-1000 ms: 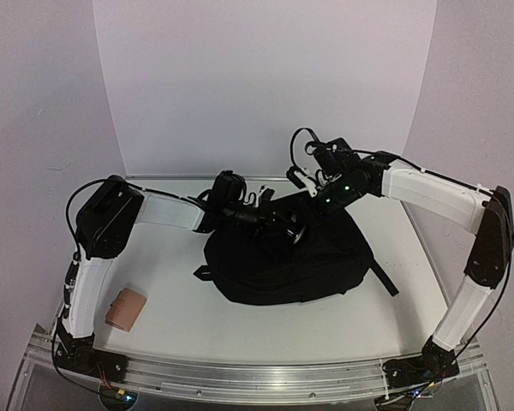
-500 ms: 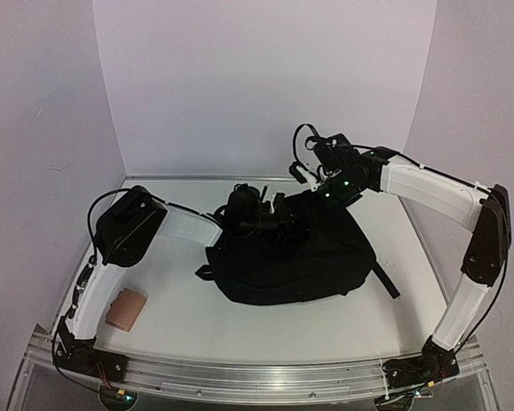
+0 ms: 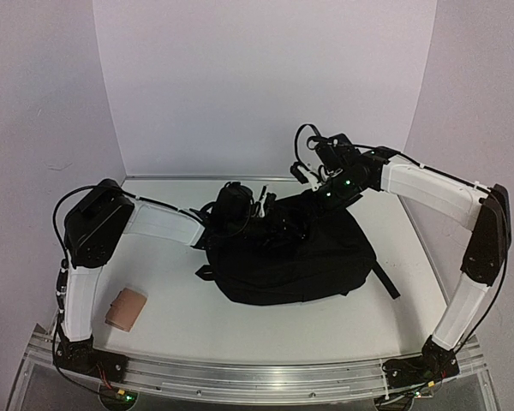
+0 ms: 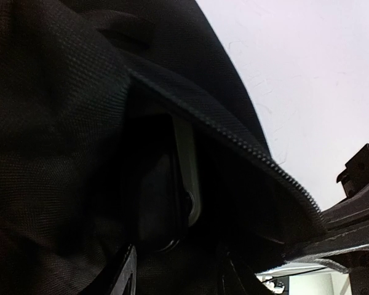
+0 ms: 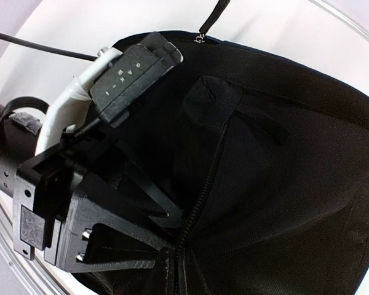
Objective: Pack the student bag
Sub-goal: Place the stationery in the student bag.
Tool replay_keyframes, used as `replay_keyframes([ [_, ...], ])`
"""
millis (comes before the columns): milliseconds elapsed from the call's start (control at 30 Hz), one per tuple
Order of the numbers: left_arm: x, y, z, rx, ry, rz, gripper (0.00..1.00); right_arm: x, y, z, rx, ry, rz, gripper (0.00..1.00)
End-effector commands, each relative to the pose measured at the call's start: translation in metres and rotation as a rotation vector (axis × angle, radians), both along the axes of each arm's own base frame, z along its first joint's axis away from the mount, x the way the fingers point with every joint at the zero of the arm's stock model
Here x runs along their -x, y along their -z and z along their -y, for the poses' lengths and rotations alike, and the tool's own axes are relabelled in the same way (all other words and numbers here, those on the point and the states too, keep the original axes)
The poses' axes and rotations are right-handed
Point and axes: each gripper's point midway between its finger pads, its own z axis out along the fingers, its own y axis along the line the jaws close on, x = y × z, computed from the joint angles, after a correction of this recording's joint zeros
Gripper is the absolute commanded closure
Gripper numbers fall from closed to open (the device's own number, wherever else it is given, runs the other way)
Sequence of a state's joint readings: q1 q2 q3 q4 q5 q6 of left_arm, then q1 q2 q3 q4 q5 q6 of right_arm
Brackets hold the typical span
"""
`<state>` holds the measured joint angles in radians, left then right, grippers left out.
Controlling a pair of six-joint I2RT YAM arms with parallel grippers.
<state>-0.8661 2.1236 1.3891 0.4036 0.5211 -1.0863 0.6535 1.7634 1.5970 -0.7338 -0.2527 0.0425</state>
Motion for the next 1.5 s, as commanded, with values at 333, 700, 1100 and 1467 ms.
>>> replay_keyframes([
  [333,-0.032,-0.007,0.007,-0.001,0.008,0.082,0.81,0.006,-0.023,-0.007,-0.082,-0.041,0.034,1.00],
  [700,-0.008,-0.007,0.066,0.085,0.169,0.058,0.93,-0.001,-0.023,-0.011,-0.085,-0.036,0.037,1.00],
  [1100,0.013,-0.014,0.025,-0.069,0.103,0.138,0.65,-0.015,-0.012,0.008,-0.062,0.010,0.025,1.00],
  [1467,0.015,-0.020,-0.116,-0.508,-0.249,0.199,0.20,-0.006,0.021,0.012,-0.044,-0.005,-0.037,1.00],
])
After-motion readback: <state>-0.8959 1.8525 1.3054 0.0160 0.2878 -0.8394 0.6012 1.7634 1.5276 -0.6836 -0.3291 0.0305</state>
